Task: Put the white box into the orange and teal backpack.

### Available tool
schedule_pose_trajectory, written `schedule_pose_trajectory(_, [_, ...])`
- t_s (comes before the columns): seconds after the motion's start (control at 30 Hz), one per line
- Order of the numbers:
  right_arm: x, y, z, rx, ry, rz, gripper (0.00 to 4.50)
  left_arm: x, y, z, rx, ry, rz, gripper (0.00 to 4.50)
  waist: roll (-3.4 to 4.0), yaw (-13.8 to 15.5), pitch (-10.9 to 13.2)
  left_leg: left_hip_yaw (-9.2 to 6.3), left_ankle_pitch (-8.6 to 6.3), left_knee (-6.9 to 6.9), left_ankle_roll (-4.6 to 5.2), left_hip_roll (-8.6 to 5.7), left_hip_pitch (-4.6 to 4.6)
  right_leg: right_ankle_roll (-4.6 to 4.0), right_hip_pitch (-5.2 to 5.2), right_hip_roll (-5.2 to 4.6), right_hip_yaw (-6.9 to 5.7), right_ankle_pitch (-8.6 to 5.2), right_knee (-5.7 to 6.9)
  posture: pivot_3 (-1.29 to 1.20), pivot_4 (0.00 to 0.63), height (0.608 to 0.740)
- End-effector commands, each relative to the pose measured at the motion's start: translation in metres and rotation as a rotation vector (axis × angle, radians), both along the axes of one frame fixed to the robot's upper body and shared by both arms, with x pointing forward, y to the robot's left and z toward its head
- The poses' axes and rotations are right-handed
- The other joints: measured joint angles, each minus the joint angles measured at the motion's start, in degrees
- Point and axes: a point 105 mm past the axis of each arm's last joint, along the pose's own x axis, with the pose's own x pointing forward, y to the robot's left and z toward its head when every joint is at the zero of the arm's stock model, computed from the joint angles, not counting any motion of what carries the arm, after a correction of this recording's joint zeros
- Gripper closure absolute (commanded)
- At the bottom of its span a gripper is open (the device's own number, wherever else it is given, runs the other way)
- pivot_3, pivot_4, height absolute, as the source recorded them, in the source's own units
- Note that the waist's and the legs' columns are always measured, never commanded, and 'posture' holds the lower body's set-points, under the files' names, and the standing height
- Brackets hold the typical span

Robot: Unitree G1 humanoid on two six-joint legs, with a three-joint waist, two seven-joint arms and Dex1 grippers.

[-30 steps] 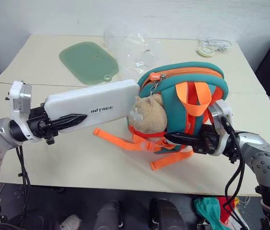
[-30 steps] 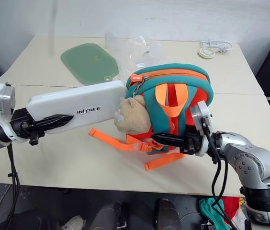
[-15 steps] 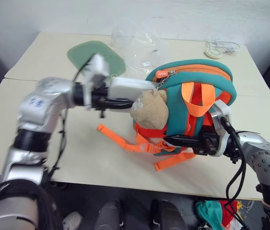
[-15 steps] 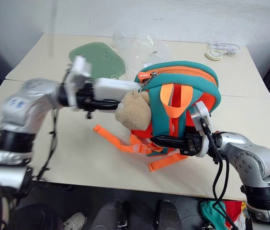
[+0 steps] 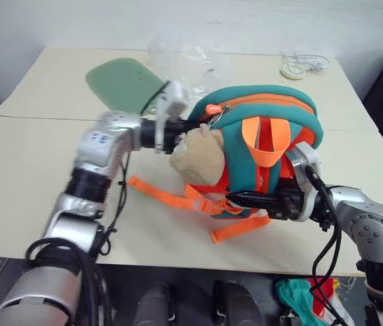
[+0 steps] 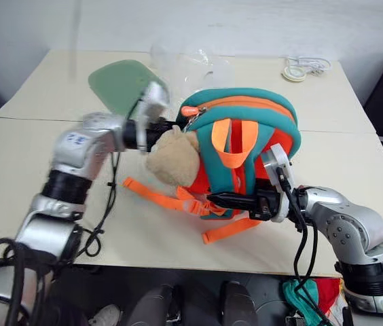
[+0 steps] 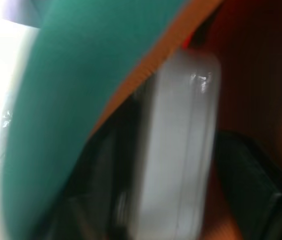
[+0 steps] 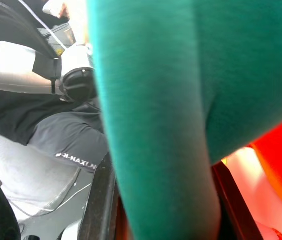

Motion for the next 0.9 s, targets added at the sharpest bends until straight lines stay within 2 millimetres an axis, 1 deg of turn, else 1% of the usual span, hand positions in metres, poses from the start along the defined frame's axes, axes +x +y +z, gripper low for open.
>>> schedule_pose_trajectory(0.03, [0.001, -0.001, 0.009, 0.029, -0.061, -0.020, 4.04, -0.020, 0.029, 0.006, 0.058, -0.072, -0.055, 0.31, 0.00, 0.1, 0.0, 0.00, 0.00, 0.01, 0.00, -0.02, 0.01, 0.00, 0.01, 0.02, -0.01, 0.00, 0.01, 0.00, 0.150, 0.740])
schedule_pose_trajectory(0.1, [0.001, -0.001, 0.009, 0.032, -0.063, -0.024, 4.04, -0.024, 0.034, 0.005, 0.074, -0.078, -0.068, 0.31, 0.00, 0.3, 0.0, 0.00, 0.00, 0.04, 0.00, -0.06, 0.01, 0.00, 0.01, 0.04, 0.00, 0.00, 0.02, 0.00, 0.150, 0.740])
schedule_pose_trajectory(0.17, [0.003, 0.001, 0.008, 0.036, -0.067, -0.027, 4.04, -0.041, 0.045, 0.010, 0.078, -0.063, -0.109, 0.31, 0.00, 0.8, 0.0, -0.15, 0.01, 0.19, 0.06, -0.12, -0.09, 0.00, 0.08, 0.01, -0.03, 0.00, 0.02, 0.00, 0.150, 0.740])
schedule_pose_trajectory(0.2, [0.004, 0.002, 0.007, 0.035, -0.069, -0.027, 4.04, -0.049, 0.044, 0.015, 0.054, -0.083, -0.142, 0.31, 0.00, 0.9, 0.0, -0.27, -0.04, 0.36, 0.08, -0.09, -0.25, 0.00, 0.07, 0.00, 0.02, 0.00, 0.01, 0.00, 0.150, 0.740])
schedule_pose_trajectory(0.27, [0.005, 0.002, 0.006, 0.037, -0.069, -0.028, 4.04, -0.055, 0.032, 0.024, -0.022, -0.143, -0.165, 0.31, 0.00, 1.3, 0.0, -0.43, -0.11, 0.57, 0.09, -0.09, -0.43, 0.00, 0.05, -0.05, 0.10, 0.00, 0.00, 0.00, 0.150, 0.740])
schedule_pose_trajectory(0.3, [0.005, 0.002, 0.005, 0.037, -0.069, -0.027, 4.04, -0.056, 0.024, 0.025, -0.043, -0.159, -0.164, 0.31, 0.00, 1.5, 0.0, -0.50, -0.12, 0.62, 0.10, -0.09, -0.45, 0.00, 0.09, -0.10, 0.07, 0.00, 0.00, 0.00, 0.150, 0.740])
schedule_pose_trajectory(0.4, [0.007, 0.003, 0.005, 0.037, -0.072, -0.023, 4.04, -0.057, 0.003, 0.022, -0.087, -0.170, -0.153, 0.31, 0.00, 1.7, 0.0, -0.65, -0.13, 0.73, 0.10, -0.11, -0.41, 0.01, 0.27, -0.11, -0.02, 0.01, -0.02, 0.00, 0.150, 0.740])
schedule_pose_trajectory(0.47, [0.007, 0.004, 0.005, 0.037, -0.074, -0.021, 4.04, -0.058, -0.006, 0.019, -0.122, -0.172, -0.153, 0.31, 0.00, 1.6, 0.0, -0.63, -0.13, 0.75, 0.10, -0.12, -0.41, 0.04, 0.26, -0.06, -0.01, 0.02, 0.04, 0.00, 0.150, 0.740])
schedule_pose_trajectory(0.53, [0.008, 0.005, 0.005, 0.036, -0.077, -0.020, 4.04, -0.064, -0.013, 0.018, -0.159, -0.155, -0.177, 0.31, 0.00, 1.3, 0.0, -0.60, -0.12, 0.74, 0.10, -0.11, -0.38, 0.04, 0.24, 0.00, 0.00, 0.02, 0.07, 0.00, 0.150, 0.740])
schedule_pose_trajectory(0.57, [0.009, 0.005, 0.006, 0.036, -0.079, -0.022, 4.04, -0.065, -0.014, 0.015, -0.159, -0.143, -0.172, 0.49, 0.00, 1.3, 0.0, -0.59, -0.12, 0.73, 0.09, -0.08, -0.38, 0.04, 0.23, 0.01, 0.01, 0.02, 0.06, 0.00, 0.150, 0.740])
schedule_pose_trajectory(0.63, [0.009, 0.005, 0.006, 0.036, -0.083, -0.028, 4.04, -0.061, -0.011, 0.007, -0.137, -0.151, -0.136, 0.84, 0.01, 1.1, 0.0, -0.59, -0.11, 0.72, 0.08, -0.06, -0.38, 0.04, 0.21, 0.03, 0.00, 0.02, 0.08, 0.00, 0.150, 0.740])
schedule_pose_trajectory(0.73, [0.010, 0.006, 0.007, 0.037, -0.086, -0.035, 4.04, -0.051, -0.005, 0.002, -0.127, -0.166, -0.071, 1.79, 0.00, 1.2, 0.0, -0.59, -0.11, 0.73, 0.08, -0.08, -0.37, 0.04, 0.22, 0.03, -0.01, 0.02, 0.08, 0.00, 0.150, 0.740])
schedule_pose_trajectory(0.8, [0.010, 0.007, 0.009, 0.039, -0.089, -0.042, 4.04, -0.046, -0.001, -0.001, -0.103, -0.206, -0.033, 2.42, 0.01, 1.3, 0.0, -0.58, -0.11, 0.74, 0.08, -0.09, -0.37, 0.04, 0.23, 0.03, -0.01, 0.02, 0.08, 0.00, 0.150, 0.740])
schedule_pose_trajectory(0.9, [0.011, 0.007, 0.012, 0.042, -0.093, -0.053, 4.04, -0.043, 0.003, 0.004, -0.131, -0.245, -0.005, 3.17, 0.01, 1.4, 0.0, -0.58, -0.11, 0.73, 0.08, -0.09, -0.37, 0.04, 0.23, 0.03, -0.01, 0.02, 0.08, 0.00, 0.150, 0.740])
